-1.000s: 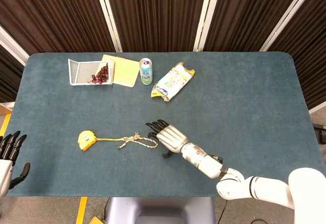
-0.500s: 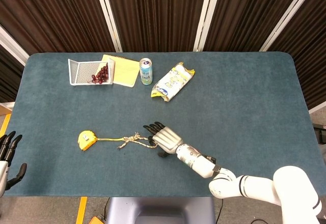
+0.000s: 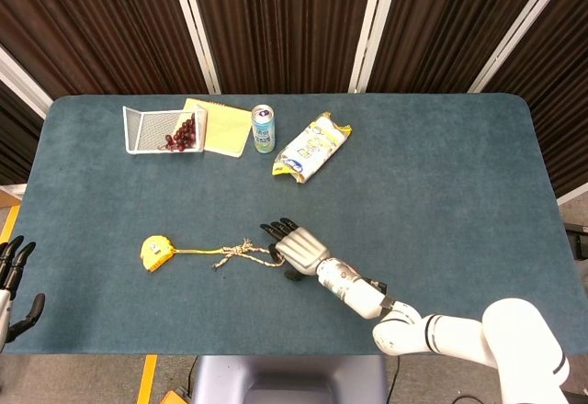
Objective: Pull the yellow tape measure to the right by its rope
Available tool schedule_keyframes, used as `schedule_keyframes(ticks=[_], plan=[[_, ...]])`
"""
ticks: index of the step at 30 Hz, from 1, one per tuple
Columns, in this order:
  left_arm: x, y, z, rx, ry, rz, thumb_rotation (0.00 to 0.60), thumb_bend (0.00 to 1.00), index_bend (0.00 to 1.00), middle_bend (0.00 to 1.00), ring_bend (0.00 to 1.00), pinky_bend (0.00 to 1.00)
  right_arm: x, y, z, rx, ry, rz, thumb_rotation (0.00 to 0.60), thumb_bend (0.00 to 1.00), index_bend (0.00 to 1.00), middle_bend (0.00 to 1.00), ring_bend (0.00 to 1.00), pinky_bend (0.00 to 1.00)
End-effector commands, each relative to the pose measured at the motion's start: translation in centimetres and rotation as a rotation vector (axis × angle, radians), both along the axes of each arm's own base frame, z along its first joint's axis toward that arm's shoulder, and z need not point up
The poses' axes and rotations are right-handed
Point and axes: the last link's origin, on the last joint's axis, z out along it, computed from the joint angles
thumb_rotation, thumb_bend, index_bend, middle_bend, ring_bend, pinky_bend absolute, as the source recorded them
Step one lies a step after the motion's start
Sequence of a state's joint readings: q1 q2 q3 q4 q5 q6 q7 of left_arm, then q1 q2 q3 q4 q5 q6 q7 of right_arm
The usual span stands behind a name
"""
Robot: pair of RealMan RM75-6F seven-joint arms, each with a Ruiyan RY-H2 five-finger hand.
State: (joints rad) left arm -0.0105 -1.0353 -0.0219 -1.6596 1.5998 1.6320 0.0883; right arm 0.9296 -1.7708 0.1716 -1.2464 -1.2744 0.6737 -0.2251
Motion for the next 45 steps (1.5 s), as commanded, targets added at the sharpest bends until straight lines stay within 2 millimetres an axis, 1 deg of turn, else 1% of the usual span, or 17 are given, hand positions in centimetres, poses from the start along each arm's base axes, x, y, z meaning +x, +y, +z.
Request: schedule_keyframes(ticks=[1,9,14,20,28,35,40,45], plan=[[0.0,-0.1,0.0,0.000,0.000,-0.003,0.600,0.43,0.04,0.00,0.00,0.02,0.0,0.0,-0.1,0.001,0.000,-0.001,0.600,0.39,0.57,0.05,0.08,0.00],[0.1,-0.3,0.3,0.006,-0.005,-0.003,0.600,0.43,0.04,0.00,0.00,0.02,0.1,0.0,-0.6,0.014,0.002,-0.010,0.600,0.40,0.59,0.06,0.08,0.00],[0.0,-0.3,0.5,0.008,-0.009,-0.003,0.600,0.43,0.04,0.00,0.00,0.02,0.1,0.0,-0.8,0.013,0.008,-0.004,0.600,0.45,0.66,0.08,0.10,0.00],[-0.1,-0.5,0.9,0.017,-0.018,-0.004,0.600,0.43,0.04,0.00,0.00,0.02,0.1,0.1,-0.6,0.012,0.014,0.002,0.600,0.48,0.72,0.10,0.11,0.00],[0.0,-0.5,0.9,0.020,-0.019,-0.005,0.600,0.43,0.04,0.00,0.00,0.02,-0.8,0.1,-0.3,0.009,0.050,0.007,0.600,0.50,0.73,0.10,0.12,0.00],[-0.1,-0.6,0.9,0.021,-0.014,-0.004,0.600,0.43,0.04,0.00,0.00,0.02,-1.9,-0.8,1.1,-0.022,0.065,-0.013,0.600,0.50,0.73,0.10,0.13,0.00],[0.0,-0.6,0.8,0.020,-0.010,-0.004,0.600,0.43,0.04,0.00,0.00,0.02,-3.0,-1.3,2.7,-0.051,0.070,-0.022,0.600,0.51,0.73,0.10,0.13,0.00],[0.1,-0.6,0.7,0.021,-0.009,-0.004,0.600,0.43,0.04,0.00,0.00,0.02,-4.9,-1.8,5.0,-0.092,0.097,-0.035,0.600,0.51,0.74,0.10,0.13,0.00]])
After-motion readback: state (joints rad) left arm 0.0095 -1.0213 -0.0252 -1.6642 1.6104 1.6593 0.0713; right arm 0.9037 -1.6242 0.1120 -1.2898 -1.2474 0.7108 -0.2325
